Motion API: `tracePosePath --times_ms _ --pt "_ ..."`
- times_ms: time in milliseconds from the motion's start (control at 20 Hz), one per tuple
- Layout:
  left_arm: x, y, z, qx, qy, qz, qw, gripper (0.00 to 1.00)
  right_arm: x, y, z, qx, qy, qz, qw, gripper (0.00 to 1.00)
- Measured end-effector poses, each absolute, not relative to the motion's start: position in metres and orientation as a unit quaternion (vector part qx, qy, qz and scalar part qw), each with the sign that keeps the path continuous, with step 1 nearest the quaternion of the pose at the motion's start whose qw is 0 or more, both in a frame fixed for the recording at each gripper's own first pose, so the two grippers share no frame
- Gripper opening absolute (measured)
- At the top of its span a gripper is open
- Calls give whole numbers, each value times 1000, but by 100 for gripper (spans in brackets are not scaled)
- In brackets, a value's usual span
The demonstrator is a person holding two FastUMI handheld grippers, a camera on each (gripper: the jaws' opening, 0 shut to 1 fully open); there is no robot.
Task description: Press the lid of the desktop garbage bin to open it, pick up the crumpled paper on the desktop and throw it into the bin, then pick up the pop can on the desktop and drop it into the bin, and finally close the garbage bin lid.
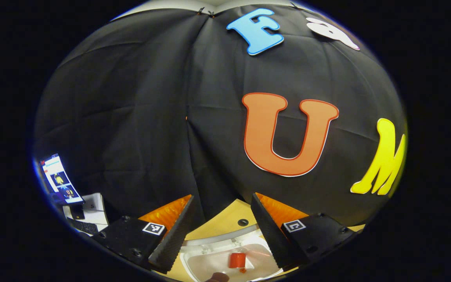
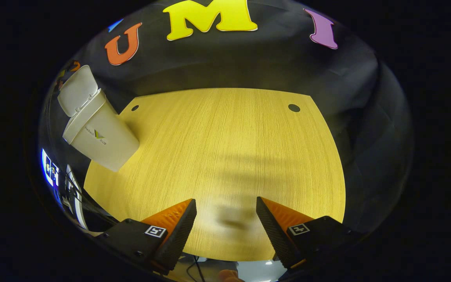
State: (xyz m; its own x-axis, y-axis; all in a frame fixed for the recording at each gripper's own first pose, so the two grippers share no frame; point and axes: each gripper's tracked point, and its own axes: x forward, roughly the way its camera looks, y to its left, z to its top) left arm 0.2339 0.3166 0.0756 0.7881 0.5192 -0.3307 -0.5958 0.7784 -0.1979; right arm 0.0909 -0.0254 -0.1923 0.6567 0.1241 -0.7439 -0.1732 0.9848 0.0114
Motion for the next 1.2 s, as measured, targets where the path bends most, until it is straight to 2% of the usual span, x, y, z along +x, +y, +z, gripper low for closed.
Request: tracePosePath --times_ms 200,450,700,750,800,1200 --pt "238 306 69 -163 124 292 934 92 87 -22 -198 -35 411 87 907 96" --pt "211 250 58 -138 113 280 944 92 87 2 -198 -31 398 121 909 94" --pt "185 197 12 -117 136 260 949 92 84 29 -200 -36 391 153 907 96" --pt "182 190 4 -112 139 258 950 92 82 33 -200 -31 393 157 905 94" --pt "178 183 -5 -106 139 255 951 92 80 36 -198 -26 392 160 906 97" --pt "171 160 -63 -106 140 245 954 91 65 25 -188 -43 374 148 914 96"
